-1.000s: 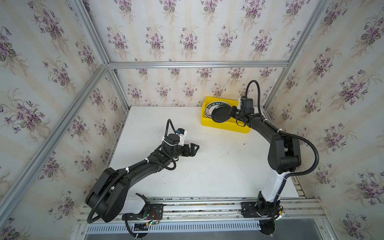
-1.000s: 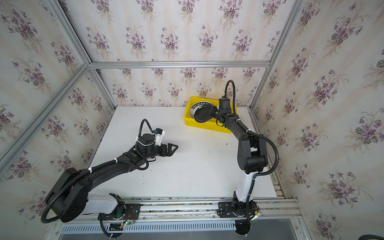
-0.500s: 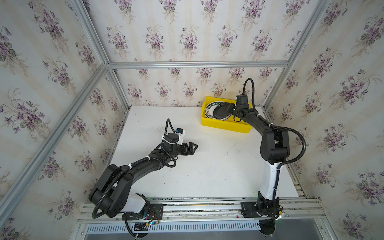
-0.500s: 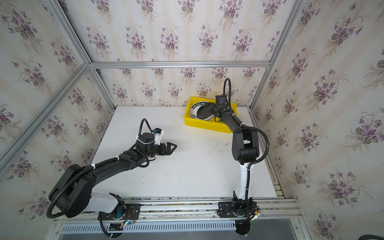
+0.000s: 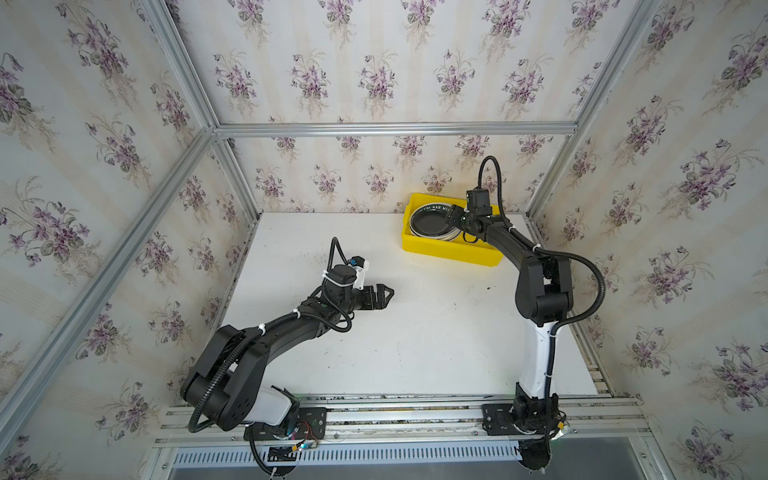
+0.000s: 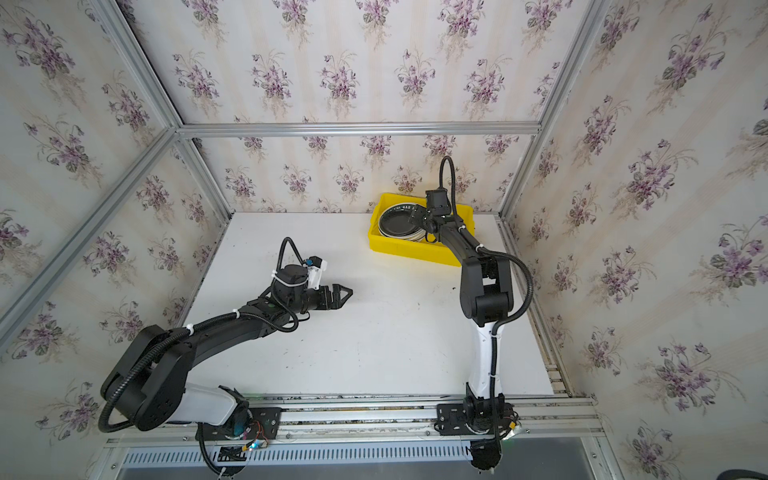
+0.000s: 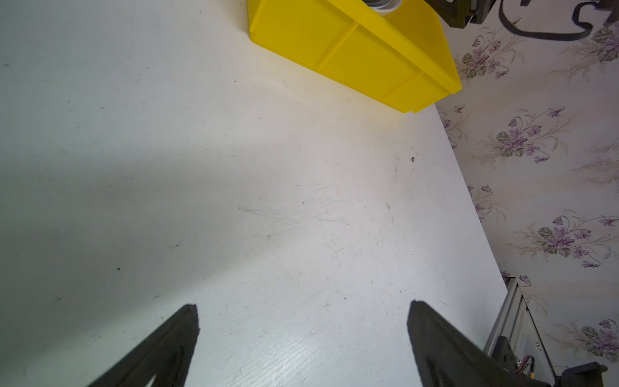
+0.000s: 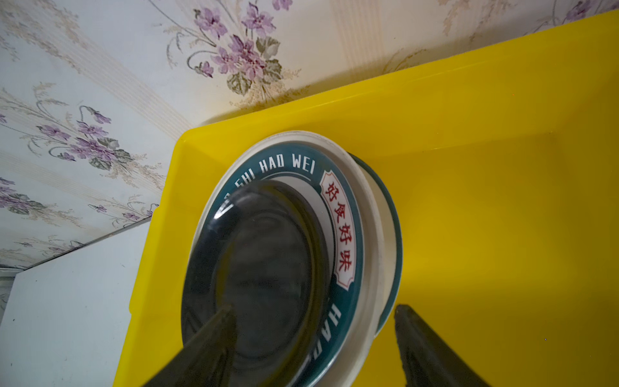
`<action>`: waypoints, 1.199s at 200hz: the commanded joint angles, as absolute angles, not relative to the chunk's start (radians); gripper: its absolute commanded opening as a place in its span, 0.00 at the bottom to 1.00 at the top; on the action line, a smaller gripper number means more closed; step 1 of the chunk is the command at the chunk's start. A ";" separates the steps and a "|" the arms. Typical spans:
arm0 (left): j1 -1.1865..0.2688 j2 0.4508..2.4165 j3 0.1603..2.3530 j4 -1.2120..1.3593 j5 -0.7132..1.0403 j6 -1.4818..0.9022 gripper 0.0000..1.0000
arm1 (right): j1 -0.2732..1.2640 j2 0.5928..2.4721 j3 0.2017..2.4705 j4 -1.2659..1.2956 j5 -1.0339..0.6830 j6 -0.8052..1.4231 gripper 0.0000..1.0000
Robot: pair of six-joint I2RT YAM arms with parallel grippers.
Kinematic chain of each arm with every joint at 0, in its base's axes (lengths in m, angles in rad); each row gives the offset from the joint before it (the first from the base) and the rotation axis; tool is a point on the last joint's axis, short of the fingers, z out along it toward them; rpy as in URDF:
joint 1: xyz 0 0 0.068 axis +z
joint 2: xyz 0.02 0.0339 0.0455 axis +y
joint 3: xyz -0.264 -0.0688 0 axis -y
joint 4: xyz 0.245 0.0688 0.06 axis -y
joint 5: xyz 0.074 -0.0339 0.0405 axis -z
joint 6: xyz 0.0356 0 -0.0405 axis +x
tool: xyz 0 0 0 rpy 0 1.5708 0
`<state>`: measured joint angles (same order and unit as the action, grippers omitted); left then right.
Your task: Place the plates into the plastic bin on the countertop
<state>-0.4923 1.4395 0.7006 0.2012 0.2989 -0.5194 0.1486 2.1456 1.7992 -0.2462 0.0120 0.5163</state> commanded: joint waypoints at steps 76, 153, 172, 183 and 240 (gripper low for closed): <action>-0.470 1.436 0.685 0.266 0.352 -0.546 0.99 | 0.149 1.673 1.230 0.036 0.173 0.341 0.91; -0.448 1.397 0.659 0.281 0.349 -0.545 0.99 | 0.147 1.347 0.756 0.364 0.320 0.082 0.99; -0.441 1.382 0.660 0.280 0.312 -0.519 1.00 | 0.147 1.289 0.672 0.410 0.372 0.064 0.99; -0.419 1.351 0.672 0.255 0.278 -0.486 0.99 | 0.147 1.254 0.621 0.441 0.390 0.052 0.99; -0.369 0.982 0.508 0.282 -0.249 -0.256 1.00 | 0.072 1.159 0.395 0.577 0.395 0.036 0.99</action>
